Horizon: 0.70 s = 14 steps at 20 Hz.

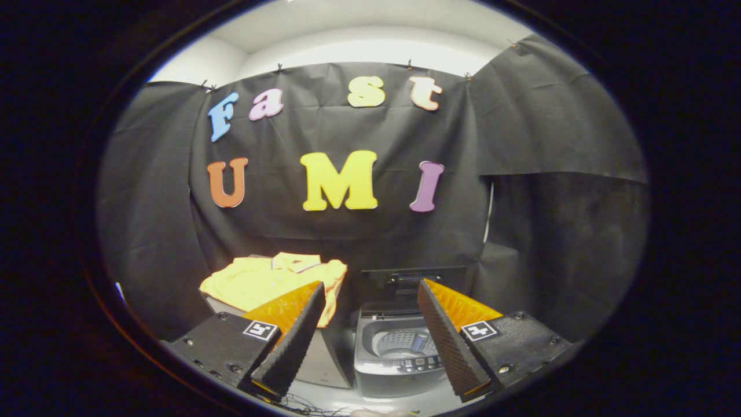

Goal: Put the clothes into the washing machine and then close the washing machine lid.

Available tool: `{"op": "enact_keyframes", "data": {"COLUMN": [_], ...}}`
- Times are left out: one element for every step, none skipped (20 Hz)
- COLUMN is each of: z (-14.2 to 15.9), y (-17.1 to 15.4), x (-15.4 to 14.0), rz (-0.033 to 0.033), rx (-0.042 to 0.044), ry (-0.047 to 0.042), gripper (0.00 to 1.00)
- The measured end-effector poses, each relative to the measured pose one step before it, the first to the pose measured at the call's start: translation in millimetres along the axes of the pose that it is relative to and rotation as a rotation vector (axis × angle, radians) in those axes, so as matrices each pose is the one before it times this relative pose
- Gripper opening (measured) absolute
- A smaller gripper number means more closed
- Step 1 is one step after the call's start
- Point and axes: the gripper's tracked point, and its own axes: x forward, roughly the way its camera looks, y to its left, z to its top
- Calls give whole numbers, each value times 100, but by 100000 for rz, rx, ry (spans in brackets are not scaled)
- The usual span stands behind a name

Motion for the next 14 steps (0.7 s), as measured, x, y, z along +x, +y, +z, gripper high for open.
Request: {"op": "enact_keyframes", "data": {"z": [310,482,425,406,250,335,279,91,25,99,-28,-152,-201,-131], "y": [1305,1372,1368,1074,893,1170,1354,974,1174,1109,765,975,1170,1069], "x": [1308,1342,1347,1469,1593,1444,1258,1286,1414,1324,1130,1220,1149,1145], "rz": [2074,2636,2705,1314,-58,1386,1342,346,1134,621,-342,344,952,523], "rx": [-153,158,312,76,-5,37,656,860,615,523,587,369,196,298], "ry": [1096,1032,774,1170,1665,845,1266,1812,1560,1462,1437,1223,1536,1355], "gripper": [100,100,100,100,100,100,100,100,100,100,100,100,100,100]}}
